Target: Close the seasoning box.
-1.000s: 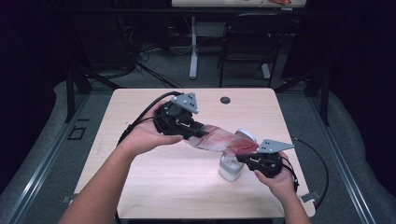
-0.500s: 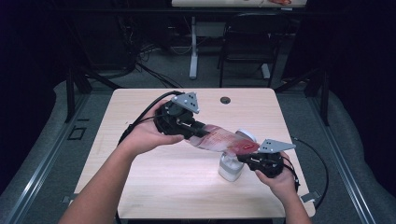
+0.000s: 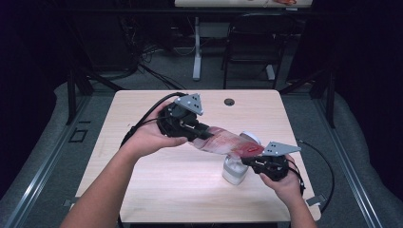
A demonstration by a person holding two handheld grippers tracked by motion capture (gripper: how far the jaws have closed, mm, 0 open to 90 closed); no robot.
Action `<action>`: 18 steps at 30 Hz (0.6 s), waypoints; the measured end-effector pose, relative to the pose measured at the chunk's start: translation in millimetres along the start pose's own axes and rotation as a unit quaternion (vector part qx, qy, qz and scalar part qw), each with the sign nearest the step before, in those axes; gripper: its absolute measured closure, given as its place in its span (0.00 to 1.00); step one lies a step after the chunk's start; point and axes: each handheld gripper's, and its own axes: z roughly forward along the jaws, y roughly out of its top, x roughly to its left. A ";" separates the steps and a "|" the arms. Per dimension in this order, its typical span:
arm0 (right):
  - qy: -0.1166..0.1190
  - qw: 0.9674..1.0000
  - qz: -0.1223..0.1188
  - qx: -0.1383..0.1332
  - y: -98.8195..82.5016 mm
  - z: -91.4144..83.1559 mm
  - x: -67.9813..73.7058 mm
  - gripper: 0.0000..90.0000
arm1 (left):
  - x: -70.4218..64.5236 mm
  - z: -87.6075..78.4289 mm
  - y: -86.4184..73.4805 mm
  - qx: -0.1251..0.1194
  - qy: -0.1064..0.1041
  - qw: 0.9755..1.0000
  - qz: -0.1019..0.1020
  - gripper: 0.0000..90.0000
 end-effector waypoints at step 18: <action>0.002 1.000 0.001 -0.001 -0.4 -0.2 -0.4 0.91 | 0.3 0.6 0.1 -0.002 -0.002 1.000 -0.001 0.87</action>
